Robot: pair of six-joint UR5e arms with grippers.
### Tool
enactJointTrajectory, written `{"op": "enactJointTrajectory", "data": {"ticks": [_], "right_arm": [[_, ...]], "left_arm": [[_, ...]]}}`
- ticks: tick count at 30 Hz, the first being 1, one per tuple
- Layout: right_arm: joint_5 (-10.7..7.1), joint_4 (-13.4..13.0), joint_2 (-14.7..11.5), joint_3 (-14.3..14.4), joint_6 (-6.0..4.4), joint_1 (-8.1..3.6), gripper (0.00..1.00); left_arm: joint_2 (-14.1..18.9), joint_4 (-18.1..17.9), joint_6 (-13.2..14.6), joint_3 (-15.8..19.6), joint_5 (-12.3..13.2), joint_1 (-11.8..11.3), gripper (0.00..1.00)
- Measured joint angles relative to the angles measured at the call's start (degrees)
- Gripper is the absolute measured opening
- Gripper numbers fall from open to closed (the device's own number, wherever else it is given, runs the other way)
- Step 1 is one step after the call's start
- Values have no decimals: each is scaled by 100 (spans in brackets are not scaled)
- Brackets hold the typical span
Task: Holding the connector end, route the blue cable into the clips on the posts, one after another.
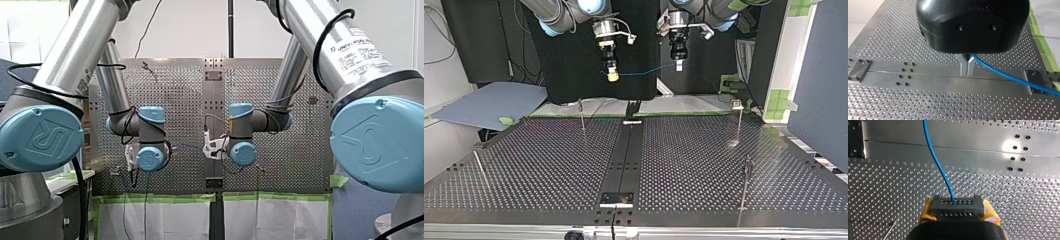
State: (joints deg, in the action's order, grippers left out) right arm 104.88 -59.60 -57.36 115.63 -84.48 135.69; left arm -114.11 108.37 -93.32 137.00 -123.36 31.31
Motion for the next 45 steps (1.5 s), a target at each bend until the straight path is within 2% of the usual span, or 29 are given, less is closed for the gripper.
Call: {"op": "enactJointTrajectory", "data": {"ticks": [22, 26, 29, 32, 38, 45], "right_arm": [[20, 21, 21, -23, -9, 17, 0], [199, 202, 202, -162, -23, 186, 0], [359, 373, 374, -203, -25, 257, 0], [434, 511, 545, -215, -26, 280, 0], [462, 576, 846, -219, -26, 286, 0], [464, 580, 920, -219, -26, 287, 0]], "left_arm": [[44, 42, 7, 5, -43, 34, 0], [211, 211, 14, 7, -191, 76, 0], [379, 380, 15, 8, -249, 85, 0], [533, 535, 15, 9, -266, 86, 0], [866, 882, 16, 9, -271, 88, 0], [962, 1108, 16, 9, -272, 88, 0]]}}
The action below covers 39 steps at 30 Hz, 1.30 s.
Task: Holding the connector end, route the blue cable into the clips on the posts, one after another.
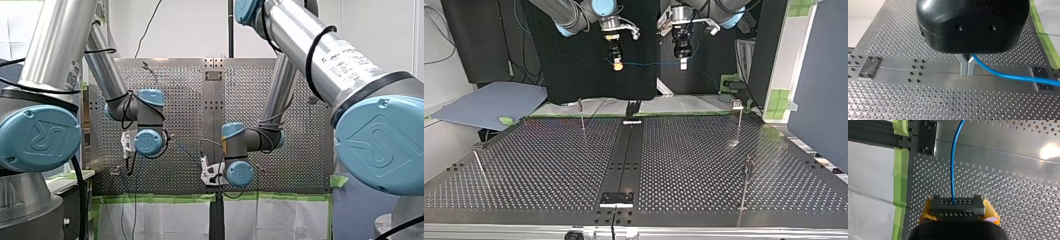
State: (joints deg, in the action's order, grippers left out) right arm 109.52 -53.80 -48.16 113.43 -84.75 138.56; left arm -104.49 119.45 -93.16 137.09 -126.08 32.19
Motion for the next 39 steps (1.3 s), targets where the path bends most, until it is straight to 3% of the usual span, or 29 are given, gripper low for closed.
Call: {"op": "enactJointTrajectory", "data": {"ticks": [4, 10, 17, 20, 31, 35, 39], "right_arm": [[12, 14, -11, -2, -14, -3, 0], [43, 232, -229, -92, -231, 27, 0], [-256, 583, -579, -107, -581, 41, 0], [-402, 730, -728, -132, -660, 42, 0], [-897, 1274, -1271, -571, -601, 63, 0], [-1099, 1517, -1514, -730, -586, 68, 0], [-1188, 1730, -1732, -791, -576, 75, 0]], "left_arm": [[4, 18, 12, -4, -5, -7, 0], [249, 29, 30, -7, -15, 17, 0], [557, 88, 90, -10, -8, -27, 0], [687, 174, 203, -11, -24, -38, 0], [1249, 717, 679, -16, -361, -173, 0], [1424, 938, 694, -107, -366, -255, 0], [1517, 1149, 610, -287, -318, -315, 0]]}}
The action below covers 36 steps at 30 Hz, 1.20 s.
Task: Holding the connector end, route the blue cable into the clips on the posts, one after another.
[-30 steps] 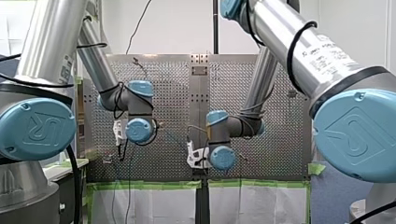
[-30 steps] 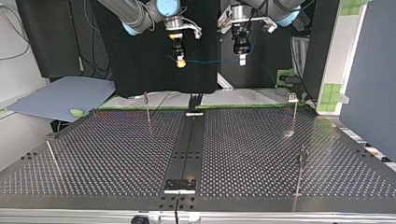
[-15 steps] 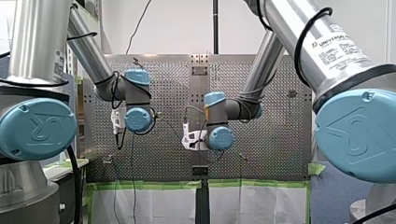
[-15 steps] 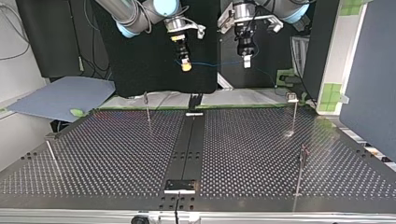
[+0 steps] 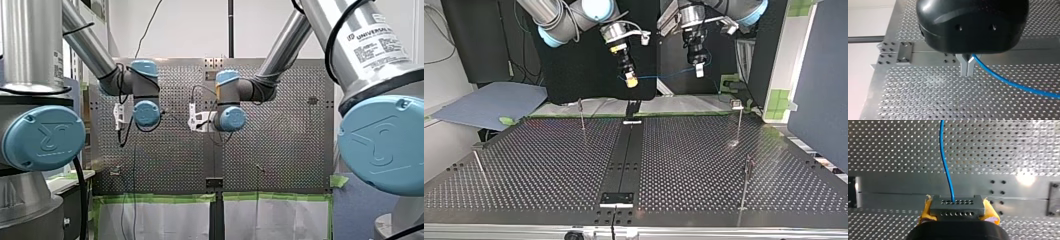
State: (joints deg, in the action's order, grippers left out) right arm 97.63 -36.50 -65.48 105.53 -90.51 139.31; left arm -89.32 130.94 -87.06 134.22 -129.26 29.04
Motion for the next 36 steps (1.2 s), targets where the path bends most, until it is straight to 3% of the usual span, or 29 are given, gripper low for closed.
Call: {"op": "enactJointTrajectory", "data": {"ticks": [6, 15, 19, 29, 36], "right_arm": [[-222, 316, -329, -241, 65, 72, 0], [-351, 741, -755, -661, 35, 137, 0], [-411, 909, -887, -840, 21, 143, 0], [-520, 1027, -843, -1243, -167, 97, 0], [-594, 1054, -659, -1384, -213, 93, 0]], "left_arm": [[245, 284, -237, -280, 40, -97, 0], [562, 785, -579, -777, 29, -274, 0], [558, 1017, -719, -1012, 18, -365, 0], [635, 1590, -1040, -1484, 30, -594, 0], [717, 2012, -1248, -1698, 77, -749, 0]]}}
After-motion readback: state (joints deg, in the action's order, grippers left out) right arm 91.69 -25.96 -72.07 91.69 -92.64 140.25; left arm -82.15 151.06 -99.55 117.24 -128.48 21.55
